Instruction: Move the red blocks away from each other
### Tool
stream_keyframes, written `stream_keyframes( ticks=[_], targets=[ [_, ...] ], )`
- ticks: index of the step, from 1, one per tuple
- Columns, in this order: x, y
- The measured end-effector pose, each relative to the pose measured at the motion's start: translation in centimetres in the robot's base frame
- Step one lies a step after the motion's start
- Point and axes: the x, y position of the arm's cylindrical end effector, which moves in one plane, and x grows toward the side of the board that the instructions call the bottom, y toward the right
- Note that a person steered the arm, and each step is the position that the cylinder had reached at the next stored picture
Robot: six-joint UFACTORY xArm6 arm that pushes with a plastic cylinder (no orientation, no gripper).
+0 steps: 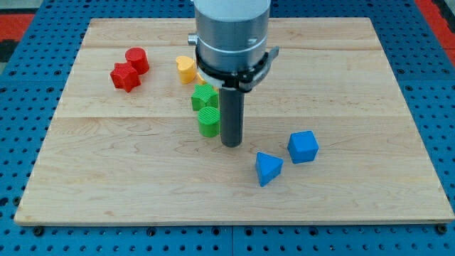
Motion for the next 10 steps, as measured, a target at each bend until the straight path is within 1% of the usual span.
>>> stream_keyframes(
  ticks=[1,2,3,4,5,6,7,8,9,10],
  targets=[
    [0.8,-8.0],
    [-3.5,-12.8],
    [-9.3,-11.8],
    [-11.3,-15.4],
    [-14.5,-15.5],
    [-16.4,-18.5],
    [-16.4,-23.0],
    [-17.5,-21.4],
    [-21.9,-21.4],
    [-24.6,-17.6]
  ],
)
